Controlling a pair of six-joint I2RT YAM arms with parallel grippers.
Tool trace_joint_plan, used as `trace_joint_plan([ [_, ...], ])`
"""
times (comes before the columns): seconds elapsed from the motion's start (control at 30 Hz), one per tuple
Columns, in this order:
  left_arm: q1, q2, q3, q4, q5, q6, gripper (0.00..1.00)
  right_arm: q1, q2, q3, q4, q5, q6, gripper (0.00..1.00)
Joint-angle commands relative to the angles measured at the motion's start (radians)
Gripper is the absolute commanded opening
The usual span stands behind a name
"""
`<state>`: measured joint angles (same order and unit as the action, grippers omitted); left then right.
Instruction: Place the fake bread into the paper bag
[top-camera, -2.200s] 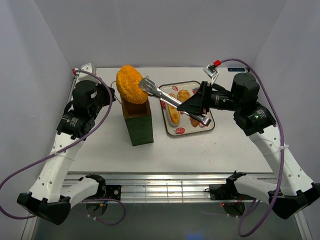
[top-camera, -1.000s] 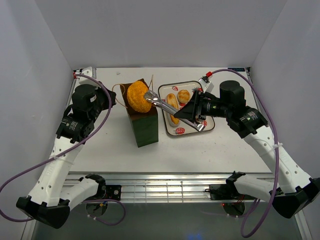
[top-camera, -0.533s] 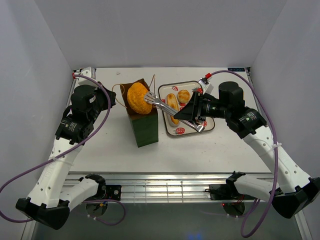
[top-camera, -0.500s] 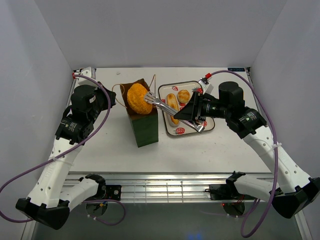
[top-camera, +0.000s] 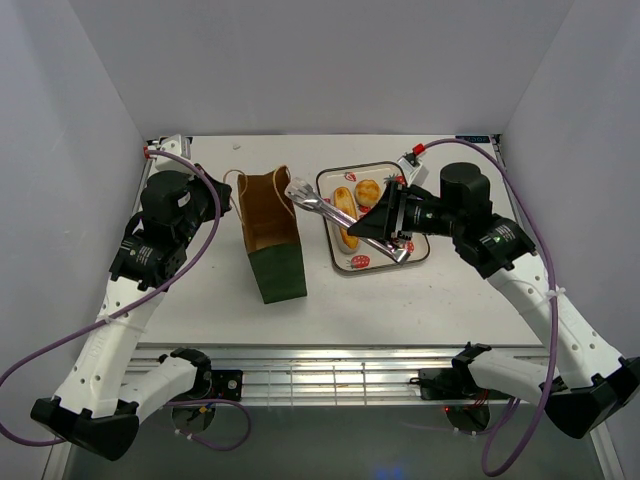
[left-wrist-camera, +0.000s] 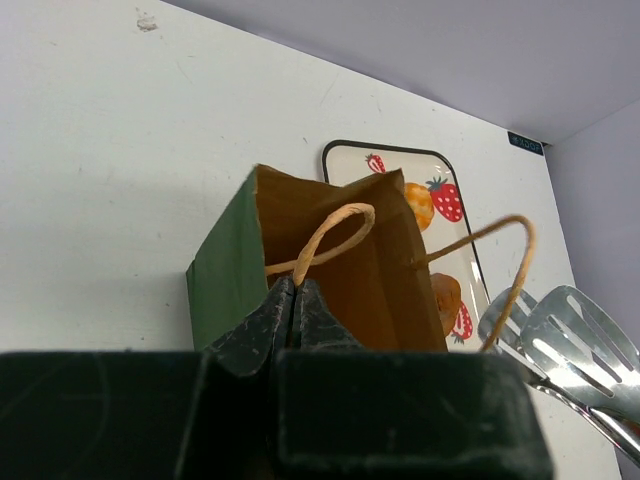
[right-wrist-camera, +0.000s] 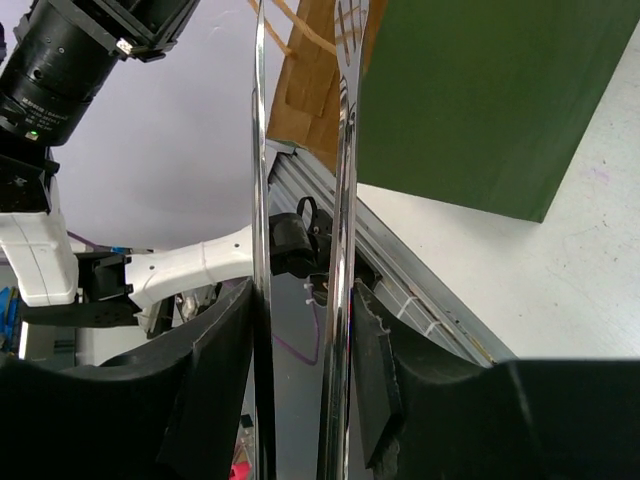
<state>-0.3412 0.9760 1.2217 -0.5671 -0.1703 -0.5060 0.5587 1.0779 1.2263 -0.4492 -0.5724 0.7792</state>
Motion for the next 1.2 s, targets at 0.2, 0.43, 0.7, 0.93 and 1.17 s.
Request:
trace_joint_plan([
  [0.2,0.007,-0.026,-0.013,0.006,0.009,-0.003,0.0,-0.008,-0.012,0.229,0.066,0.006,-0.006,0.46],
  [0.43,0.007,-0.039,-0.008,0.001,0.014,0.0,0.0,-0.166,0.022,0.357,-0.055,0.042,-0.106,0.45],
  [0.7,0.007,-0.045,-0.016,-0.002,0.029,0.003,0.0,-0.468,-0.007,0.063,-0.069,-0.095,-0.208,0.44],
  [0.93,0.007,-0.049,-0.024,0.004,0.048,-0.003,0.0,-0.471,0.007,-0.154,-0.033,-0.066,-0.302,0.43],
  [1.17,0.007,-0.046,-0.028,0.012,0.066,-0.006,0.0,-0.471,0.091,-0.281,0.063,-0.083,-0.342,0.44],
])
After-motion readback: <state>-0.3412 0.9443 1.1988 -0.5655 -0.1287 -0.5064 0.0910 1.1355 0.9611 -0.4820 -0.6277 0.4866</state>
